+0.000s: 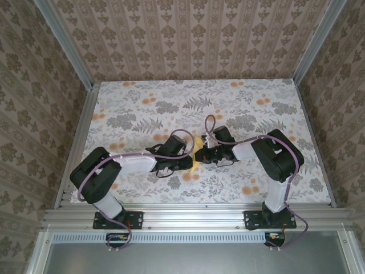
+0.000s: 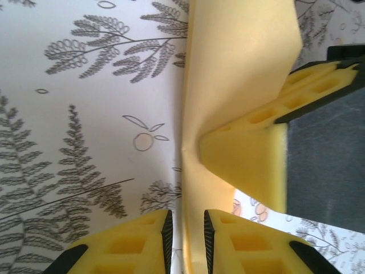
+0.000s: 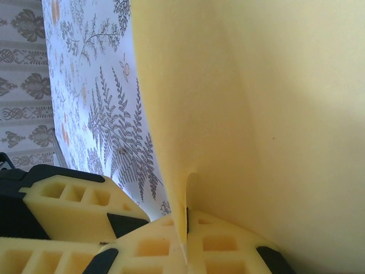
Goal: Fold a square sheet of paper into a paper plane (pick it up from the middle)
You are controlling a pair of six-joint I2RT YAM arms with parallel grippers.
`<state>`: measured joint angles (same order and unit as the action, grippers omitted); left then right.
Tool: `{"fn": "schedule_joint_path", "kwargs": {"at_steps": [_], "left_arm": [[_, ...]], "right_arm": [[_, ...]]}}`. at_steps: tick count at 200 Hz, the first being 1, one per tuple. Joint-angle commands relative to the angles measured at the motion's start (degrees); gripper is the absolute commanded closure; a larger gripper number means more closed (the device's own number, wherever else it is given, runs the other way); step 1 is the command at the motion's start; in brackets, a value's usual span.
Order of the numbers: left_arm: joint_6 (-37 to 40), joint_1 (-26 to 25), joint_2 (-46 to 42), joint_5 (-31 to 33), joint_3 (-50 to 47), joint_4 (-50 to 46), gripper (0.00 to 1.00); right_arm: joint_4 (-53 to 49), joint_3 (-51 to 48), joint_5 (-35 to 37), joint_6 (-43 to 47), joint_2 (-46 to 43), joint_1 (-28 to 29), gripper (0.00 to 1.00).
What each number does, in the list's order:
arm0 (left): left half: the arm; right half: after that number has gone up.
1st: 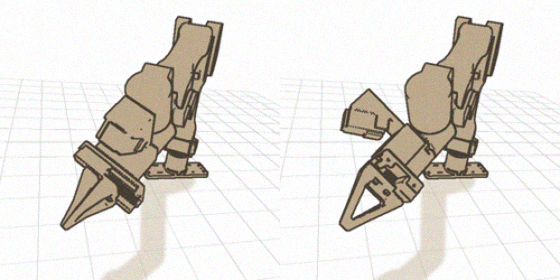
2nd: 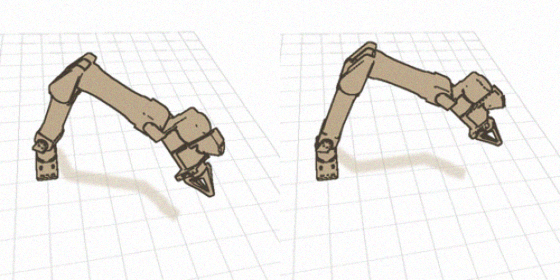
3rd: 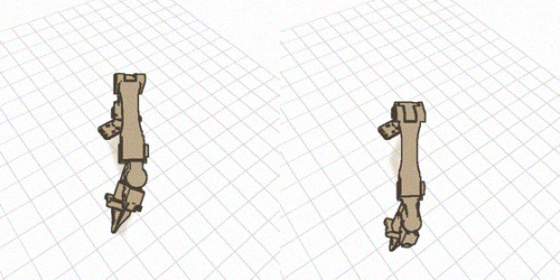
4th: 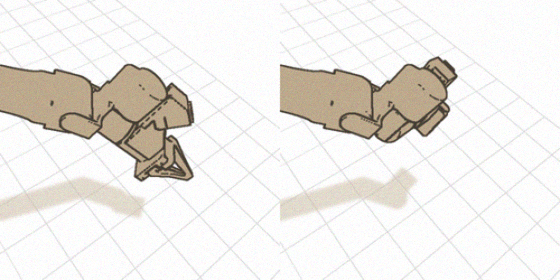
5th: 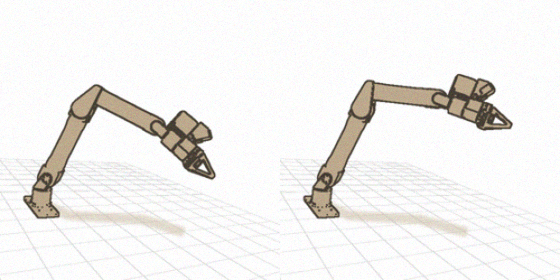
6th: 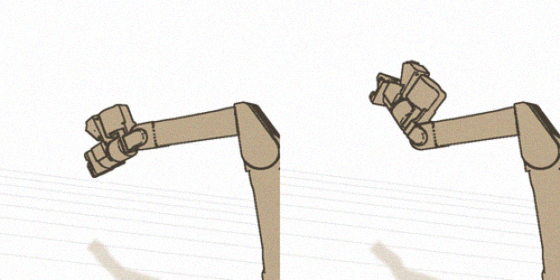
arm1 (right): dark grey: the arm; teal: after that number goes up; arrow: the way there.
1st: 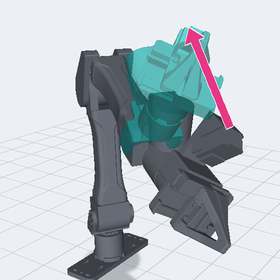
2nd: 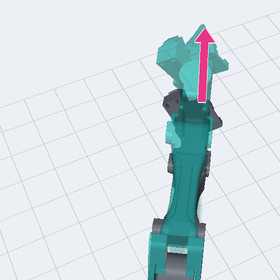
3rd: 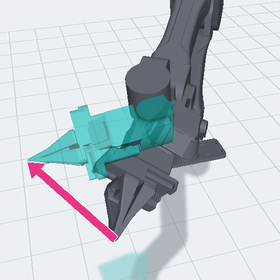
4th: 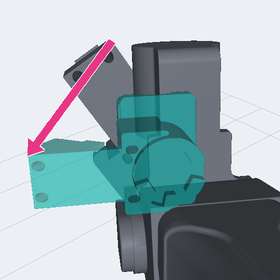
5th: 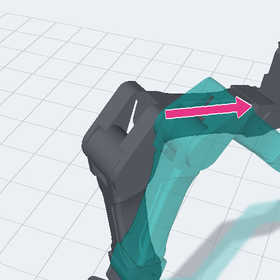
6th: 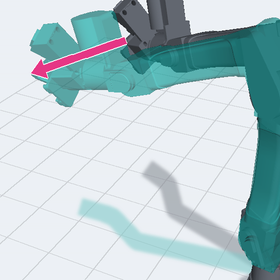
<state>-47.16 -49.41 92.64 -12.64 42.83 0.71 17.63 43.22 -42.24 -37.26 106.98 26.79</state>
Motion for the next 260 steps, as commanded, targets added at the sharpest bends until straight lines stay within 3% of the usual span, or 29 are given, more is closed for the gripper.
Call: {"fn": "schedule_joint_path", "kwargs": {"at_steps": [1,87,260], "left_arm": [[-1.42,0.23,-0.71,-3.26,0.06,1.02,0.73],[1.22,-0.84,4.83,-0.38,5.02,-7.58,0.81],[3.82,-1.88,6.86,0.16,8.59,-11.83,0.78]], "right_arm": [[-5.65,-0.99,6.38,2.43,0.52,-0.76,1.0],[-6.32,-0.85,7.27,2.62,0.34,-0.77,1.0],[-2.0,-3.58,7.12,2.88,-1.87,-0.68,1.0]]}}
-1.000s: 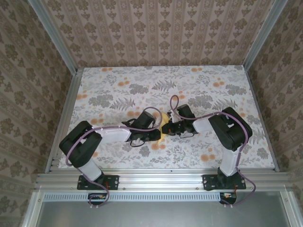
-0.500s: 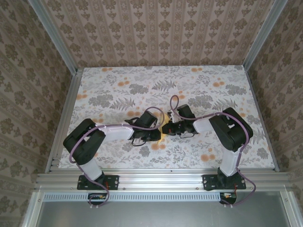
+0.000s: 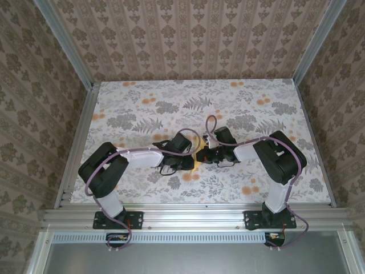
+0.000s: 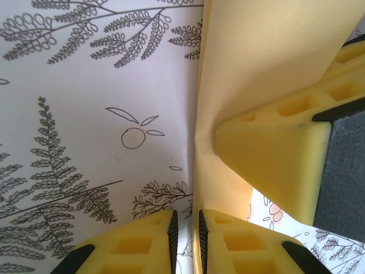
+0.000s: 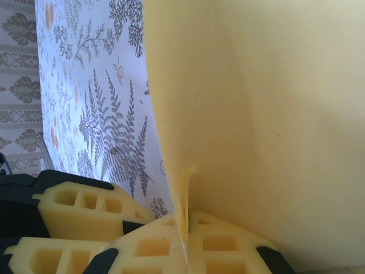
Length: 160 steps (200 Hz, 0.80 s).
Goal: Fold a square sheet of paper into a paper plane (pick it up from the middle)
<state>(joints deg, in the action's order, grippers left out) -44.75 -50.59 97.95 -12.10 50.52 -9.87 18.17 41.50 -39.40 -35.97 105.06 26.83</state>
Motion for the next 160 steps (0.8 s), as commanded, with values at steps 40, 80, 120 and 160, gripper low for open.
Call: {"fn": "schedule_joint_path", "kwargs": {"at_steps": [40,80,120,160], "left_arm": [[2.18,-1.17,2.76,0.36,2.75,-3.31,0.78],[1.21,-0.98,1.41,1.22,2.87,-2.42,0.79],[-1.18,-0.27,-1.51,1.47,1.03,1.59,0.79],[-1.57,-0.15,-0.77,0.5,0.89,2.58,0.76]], "right_arm": [[-2.85,-1.69,4.47,1.69,0.15,-0.73,1.0],[-2.96,-1.77,4.81,1.77,0.2,-0.73,1.0],[-2.85,-1.76,4.93,1.77,0.39,-0.72,1.0],[-2.81,-1.52,4.86,1.66,0.64,-0.73,1.0]]}}
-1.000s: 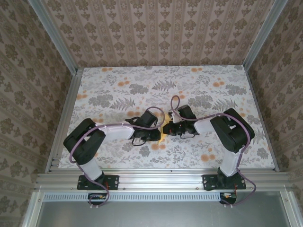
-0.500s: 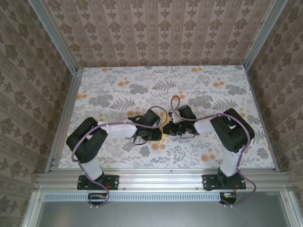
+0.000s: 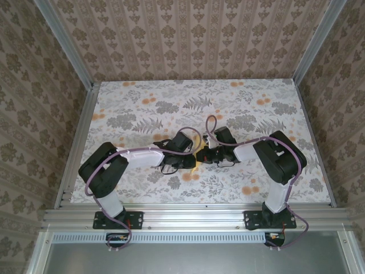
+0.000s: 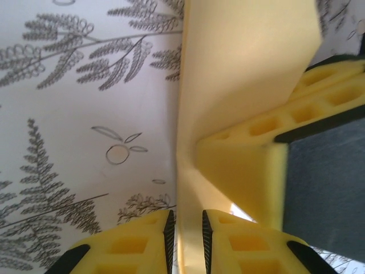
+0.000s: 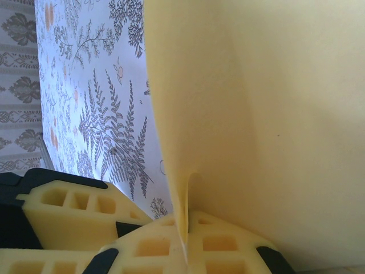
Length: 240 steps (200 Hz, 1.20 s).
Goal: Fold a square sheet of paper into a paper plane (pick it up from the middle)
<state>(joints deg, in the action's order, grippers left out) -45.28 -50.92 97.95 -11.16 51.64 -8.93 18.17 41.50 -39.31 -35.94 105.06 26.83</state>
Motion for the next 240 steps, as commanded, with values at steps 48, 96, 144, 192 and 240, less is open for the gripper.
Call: {"fn": "schedule_joint_path", "kwargs": {"at_steps": [48,96,144,192,240], "left_arm": [[0.52,-0.2,1.91,0.72,1.61,-3.47,0.79],[1.75,-0.57,3.6,0.52,2.59,-6.23,0.81],[3.99,-1.52,5.18,1.52,4.98,-10.89,0.81],[6.14,-2.94,7.48,3.84,7.16,-16.84,0.81],[6.9,-4.31,10.62,4.32,10.01,-19.45,0.79]], "right_arm": [[-3.06,-1.42,4.9,1.62,0.67,-0.73,1.0],[-2.54,-1.61,4.99,1.58,0.47,-0.73,1.0],[-0.31,-2.74,4.6,0.83,-0.27,-0.73,1.0],[-1.12,-2.22,3.92,-2.57,-3.3,-0.73,0.96],[-4.63,-1.26,4.77,-5.84,-7.52,-0.73,0.89]]}}
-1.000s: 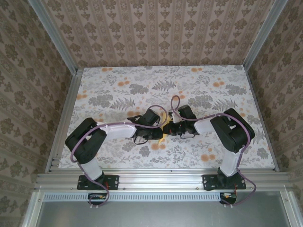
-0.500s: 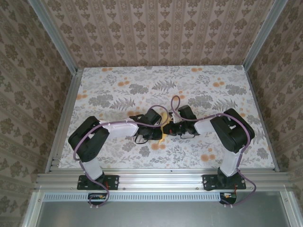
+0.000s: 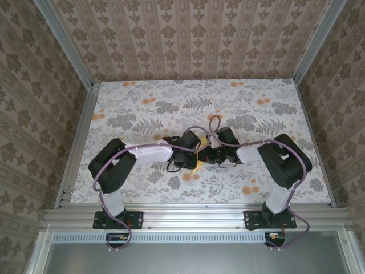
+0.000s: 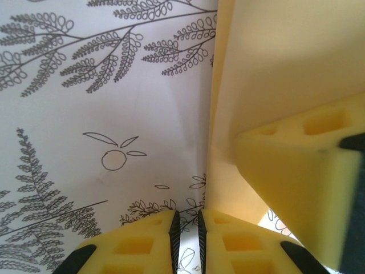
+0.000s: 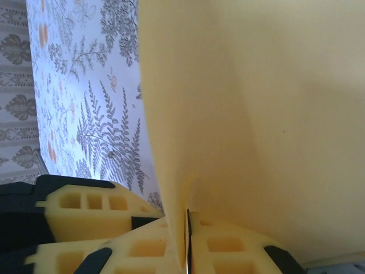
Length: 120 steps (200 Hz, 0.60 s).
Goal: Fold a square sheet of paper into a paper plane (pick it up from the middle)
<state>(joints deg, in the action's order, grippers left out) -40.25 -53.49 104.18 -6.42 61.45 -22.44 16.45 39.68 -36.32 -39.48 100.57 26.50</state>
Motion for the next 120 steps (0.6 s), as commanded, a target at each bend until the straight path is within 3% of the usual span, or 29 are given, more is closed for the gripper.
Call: {"fn": "schedule_joint_path", "kwargs": {"at_steps": [1,47,120], "left_arm": [[1.9,-1.72,4.42,-0.43,0.22,-5.99,0.79],[1.06,-1.79,3.34,-0.87,0.65,-4.2,0.79],[0.73,-1.79,4.74,-1.61,1.92,-3.96,0.78]], "right_arm": [[-2.91,0.52,1.82,-2.33,-3.07,-0.4,0.89],[-5.2,0.82,3.27,-1.41,-2.32,-0.31,0.98],[-10.5,0.84,4.82,-0.33,-4.59,0.37,0.87]]}}
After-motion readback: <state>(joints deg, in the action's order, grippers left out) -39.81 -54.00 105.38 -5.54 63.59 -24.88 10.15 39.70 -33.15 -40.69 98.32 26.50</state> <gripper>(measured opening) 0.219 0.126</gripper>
